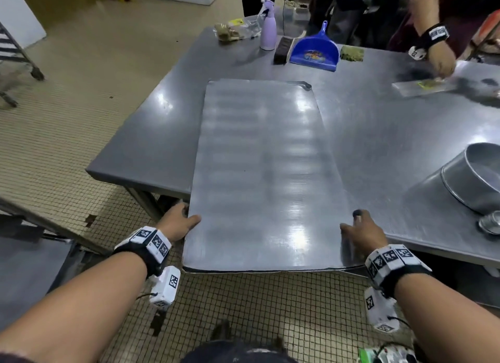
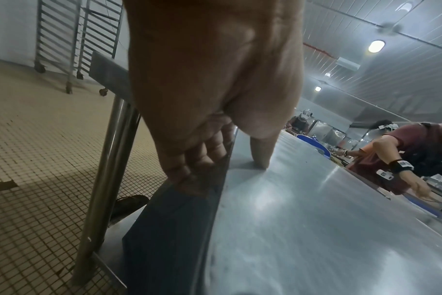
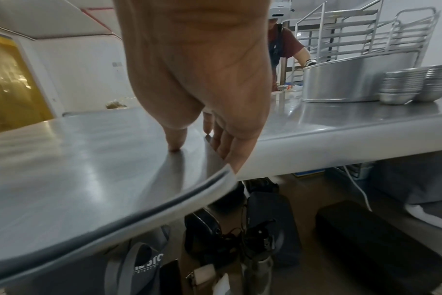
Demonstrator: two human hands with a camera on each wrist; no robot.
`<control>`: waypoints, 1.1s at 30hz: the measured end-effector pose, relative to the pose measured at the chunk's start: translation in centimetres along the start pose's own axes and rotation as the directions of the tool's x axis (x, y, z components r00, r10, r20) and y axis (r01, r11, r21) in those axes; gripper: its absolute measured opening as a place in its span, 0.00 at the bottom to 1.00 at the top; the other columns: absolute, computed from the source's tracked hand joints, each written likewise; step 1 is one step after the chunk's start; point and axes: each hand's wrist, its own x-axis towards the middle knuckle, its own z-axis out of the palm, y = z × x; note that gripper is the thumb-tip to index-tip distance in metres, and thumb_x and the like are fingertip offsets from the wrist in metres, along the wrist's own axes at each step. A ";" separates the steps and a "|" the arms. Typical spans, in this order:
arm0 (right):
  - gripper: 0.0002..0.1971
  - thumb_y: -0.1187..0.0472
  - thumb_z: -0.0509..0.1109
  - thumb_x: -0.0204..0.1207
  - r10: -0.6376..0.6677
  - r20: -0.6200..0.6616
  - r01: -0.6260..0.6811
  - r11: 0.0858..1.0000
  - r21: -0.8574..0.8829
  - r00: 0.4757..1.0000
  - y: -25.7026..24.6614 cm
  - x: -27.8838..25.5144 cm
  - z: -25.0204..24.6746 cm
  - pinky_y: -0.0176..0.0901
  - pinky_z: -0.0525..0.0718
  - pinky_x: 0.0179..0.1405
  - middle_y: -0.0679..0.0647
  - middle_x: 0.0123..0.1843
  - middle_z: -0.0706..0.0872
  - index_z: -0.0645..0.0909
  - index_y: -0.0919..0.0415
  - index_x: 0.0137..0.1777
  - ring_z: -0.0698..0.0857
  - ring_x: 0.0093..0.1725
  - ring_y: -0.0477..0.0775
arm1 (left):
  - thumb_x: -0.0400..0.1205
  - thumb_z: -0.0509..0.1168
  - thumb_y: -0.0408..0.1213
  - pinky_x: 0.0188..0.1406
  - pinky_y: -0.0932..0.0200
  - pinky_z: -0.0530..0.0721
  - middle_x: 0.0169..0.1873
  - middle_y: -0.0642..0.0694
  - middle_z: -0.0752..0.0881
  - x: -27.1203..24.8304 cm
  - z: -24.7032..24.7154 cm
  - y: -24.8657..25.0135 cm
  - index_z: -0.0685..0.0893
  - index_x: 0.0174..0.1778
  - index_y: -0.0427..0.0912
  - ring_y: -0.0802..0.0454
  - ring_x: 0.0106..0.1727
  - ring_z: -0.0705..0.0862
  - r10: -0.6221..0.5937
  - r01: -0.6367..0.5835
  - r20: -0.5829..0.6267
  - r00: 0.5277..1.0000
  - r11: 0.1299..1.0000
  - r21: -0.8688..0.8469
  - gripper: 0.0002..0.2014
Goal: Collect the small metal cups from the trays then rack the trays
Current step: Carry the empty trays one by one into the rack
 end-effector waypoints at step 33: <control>0.16 0.51 0.72 0.81 -0.122 -0.005 0.115 0.921 0.372 0.993 3.7 -4.6 5.8 0.52 0.80 0.61 0.51 0.59 0.86 0.78 0.53 0.67 0.84 0.58 0.53 | 0.71 0.70 0.71 0.63 0.38 0.86 0.66 0.46 0.84 0.0 -5.2 -5.9 0.70 0.78 0.59 0.45 0.63 0.86 0.135 -0.143 0.108 0.985 0.988 0.064 0.41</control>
